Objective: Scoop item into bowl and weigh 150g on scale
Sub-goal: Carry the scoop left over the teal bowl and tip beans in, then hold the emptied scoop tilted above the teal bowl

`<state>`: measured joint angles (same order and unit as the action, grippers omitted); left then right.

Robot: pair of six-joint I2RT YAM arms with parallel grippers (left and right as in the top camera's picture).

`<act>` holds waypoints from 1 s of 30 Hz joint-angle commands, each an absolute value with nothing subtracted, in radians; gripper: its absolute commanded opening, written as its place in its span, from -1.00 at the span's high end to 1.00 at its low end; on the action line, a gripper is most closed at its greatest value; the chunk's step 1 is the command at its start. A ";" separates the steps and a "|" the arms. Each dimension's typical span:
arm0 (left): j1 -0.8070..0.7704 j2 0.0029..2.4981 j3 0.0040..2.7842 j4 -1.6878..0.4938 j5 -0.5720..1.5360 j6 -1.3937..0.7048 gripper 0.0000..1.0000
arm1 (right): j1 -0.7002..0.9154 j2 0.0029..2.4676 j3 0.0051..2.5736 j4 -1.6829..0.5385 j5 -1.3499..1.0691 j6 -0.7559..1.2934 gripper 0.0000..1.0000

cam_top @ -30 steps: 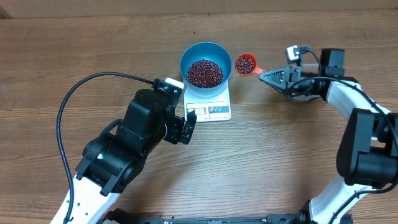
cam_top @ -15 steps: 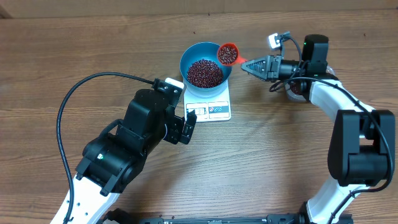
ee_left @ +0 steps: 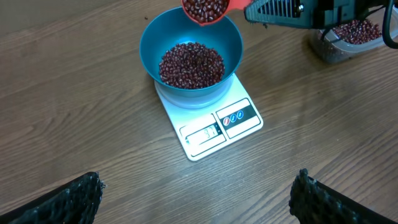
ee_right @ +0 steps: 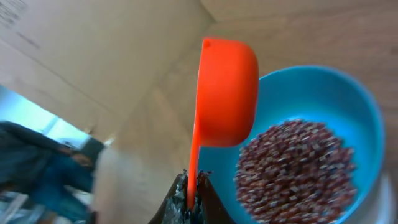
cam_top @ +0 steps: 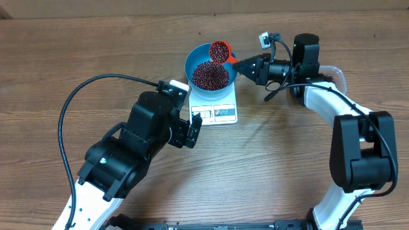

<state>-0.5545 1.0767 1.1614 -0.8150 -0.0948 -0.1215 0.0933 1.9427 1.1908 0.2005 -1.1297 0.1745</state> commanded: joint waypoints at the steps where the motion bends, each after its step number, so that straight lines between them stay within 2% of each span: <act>1: -0.550 1.080 1.174 -0.812 -0.107 -0.123 -0.99 | 0.102 1.946 1.196 0.208 -1.087 0.005 0.93; 7: -0.550 1.080 1.174 -0.812 -0.107 -0.123 -0.99 | 0.104 1.946 1.196 0.208 -1.047 -0.093 0.93; 20: -0.550 1.080 1.174 -0.812 -0.107 -0.123 -0.99 | 0.104 1.946 1.196 0.187 -1.047 -0.453 0.93; 30: -0.550 1.080 1.174 -0.812 -0.107 -0.123 -0.99 | 0.104 1.946 1.196 0.186 -1.047 -0.482 0.93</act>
<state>-0.5545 1.0767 1.1614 -0.8150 -0.0948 -0.1211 0.0990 1.9427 1.1908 0.1829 -1.0431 -0.4534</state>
